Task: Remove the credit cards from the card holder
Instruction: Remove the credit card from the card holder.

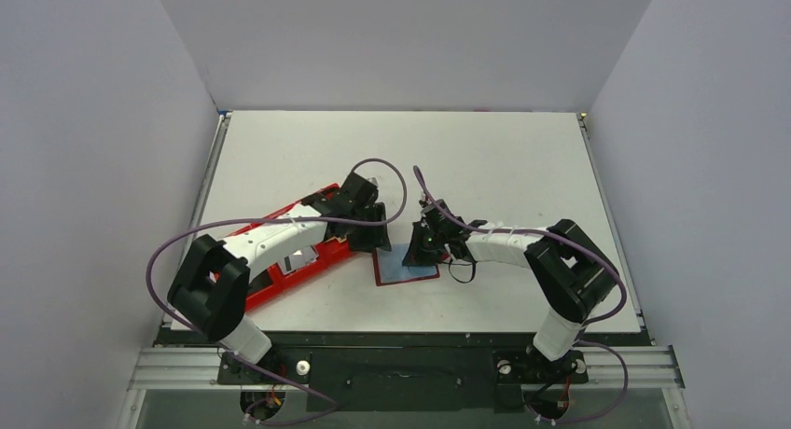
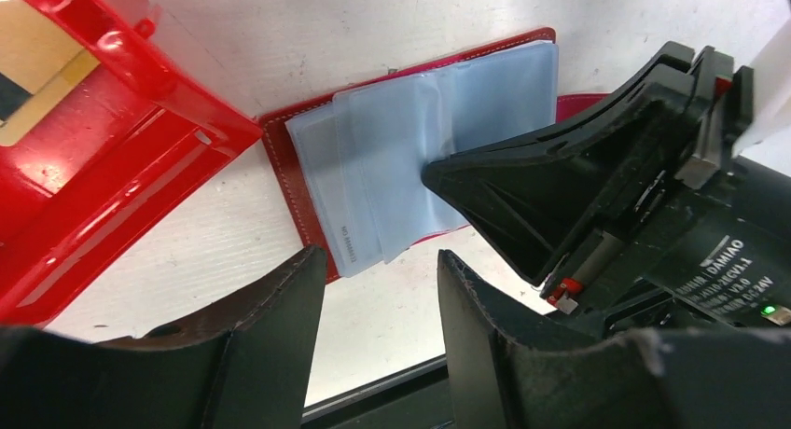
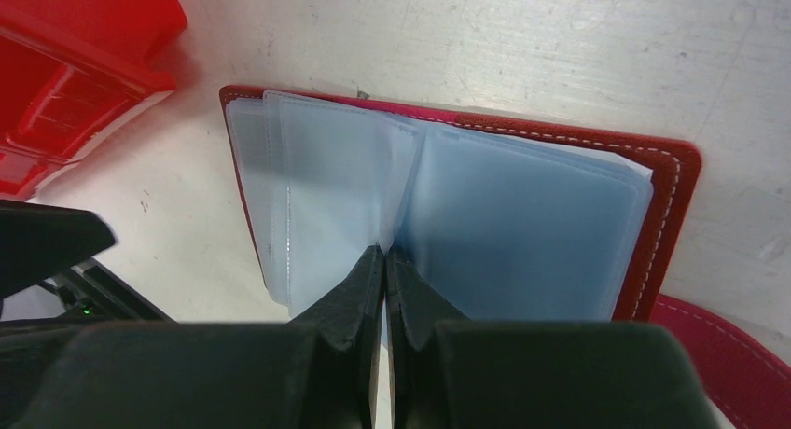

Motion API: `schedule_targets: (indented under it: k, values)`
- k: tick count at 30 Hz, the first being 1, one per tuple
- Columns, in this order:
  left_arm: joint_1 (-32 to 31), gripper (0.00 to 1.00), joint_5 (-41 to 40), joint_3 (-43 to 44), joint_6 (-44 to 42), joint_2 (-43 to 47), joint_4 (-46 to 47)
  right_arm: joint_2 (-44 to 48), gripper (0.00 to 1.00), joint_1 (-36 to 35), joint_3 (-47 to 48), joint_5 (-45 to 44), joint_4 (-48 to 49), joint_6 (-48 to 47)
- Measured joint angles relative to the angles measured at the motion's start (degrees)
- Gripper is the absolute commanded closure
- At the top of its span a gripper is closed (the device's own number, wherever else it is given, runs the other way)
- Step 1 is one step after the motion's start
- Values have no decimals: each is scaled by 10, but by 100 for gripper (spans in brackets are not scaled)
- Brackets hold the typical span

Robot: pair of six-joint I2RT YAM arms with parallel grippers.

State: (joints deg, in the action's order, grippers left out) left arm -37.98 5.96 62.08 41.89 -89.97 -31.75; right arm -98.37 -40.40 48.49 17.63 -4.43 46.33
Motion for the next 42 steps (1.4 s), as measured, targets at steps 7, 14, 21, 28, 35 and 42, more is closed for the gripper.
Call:
schedule_targets:
  k: [7, 14, 21, 28, 35, 42]
  values:
    - [-20, 55, 3, -11, 12, -34, 25, -10, 100, 3, -6, 17, 34, 13]
    - [-39, 55, 6, -23, 24, -65, 46, -10, 100, 7, -11, 24, 43, 20]
    - [-40, 55, -1, -26, 26, -73, 48, -10, 100, 10, -14, 29, 48, 23]
    - [-44, 55, -11, -26, 25, -78, 49, -12, 100, 12, -15, 34, 50, 24]
    - [-45, 56, -7, -26, 25, -83, 57, -13, 100, 14, -15, 39, 51, 24]
    - [-49, 60, 5, -26, 29, -89, 75, -13, 100, 14, -15, 39, 51, 24]
